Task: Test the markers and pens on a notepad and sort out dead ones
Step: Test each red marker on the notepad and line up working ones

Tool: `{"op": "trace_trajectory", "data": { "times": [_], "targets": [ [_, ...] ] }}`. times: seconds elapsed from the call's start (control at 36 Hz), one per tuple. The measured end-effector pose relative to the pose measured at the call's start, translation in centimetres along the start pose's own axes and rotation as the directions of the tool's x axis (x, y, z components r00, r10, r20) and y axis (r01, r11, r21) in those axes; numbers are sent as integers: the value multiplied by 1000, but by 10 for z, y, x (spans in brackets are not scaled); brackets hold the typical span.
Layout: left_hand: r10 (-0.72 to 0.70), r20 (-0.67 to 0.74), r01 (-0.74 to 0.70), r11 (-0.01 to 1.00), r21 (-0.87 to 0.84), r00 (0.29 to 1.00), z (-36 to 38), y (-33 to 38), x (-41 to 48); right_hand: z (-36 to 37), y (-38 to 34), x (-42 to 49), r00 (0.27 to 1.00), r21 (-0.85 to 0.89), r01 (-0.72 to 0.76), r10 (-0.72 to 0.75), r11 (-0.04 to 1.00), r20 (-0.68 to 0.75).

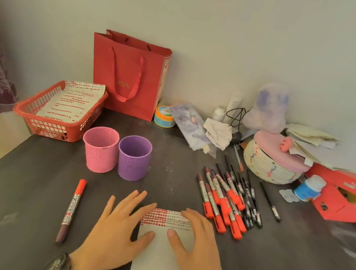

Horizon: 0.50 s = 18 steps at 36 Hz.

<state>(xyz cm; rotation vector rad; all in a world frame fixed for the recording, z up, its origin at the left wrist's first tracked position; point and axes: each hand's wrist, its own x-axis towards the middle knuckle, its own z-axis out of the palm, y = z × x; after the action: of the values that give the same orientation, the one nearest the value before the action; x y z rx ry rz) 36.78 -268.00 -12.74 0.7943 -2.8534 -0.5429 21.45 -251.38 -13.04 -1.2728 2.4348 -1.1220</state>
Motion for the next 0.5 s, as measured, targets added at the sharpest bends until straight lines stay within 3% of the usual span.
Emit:
{"op": "trace_trajectory", "data": {
  "times": [0.17,0.25,0.36,0.5],
  "targets": [
    [35,28,-36,999,35,999,12,1,4,-45,10,30,976,-14,-39,35,999,-215],
    [41,33,-42,999,27,999,15,-1,3,-63,13,52,954,-162,-112,60,980,-294],
    [43,20,-44,999,18,999,17,-1,4,-80,17,79,948,-402,-302,228,865,-221],
    [41,12,-41,999,10,999,18,0,4,-85,18,96,927,-579,-343,364,739,-85]
  ]
}}
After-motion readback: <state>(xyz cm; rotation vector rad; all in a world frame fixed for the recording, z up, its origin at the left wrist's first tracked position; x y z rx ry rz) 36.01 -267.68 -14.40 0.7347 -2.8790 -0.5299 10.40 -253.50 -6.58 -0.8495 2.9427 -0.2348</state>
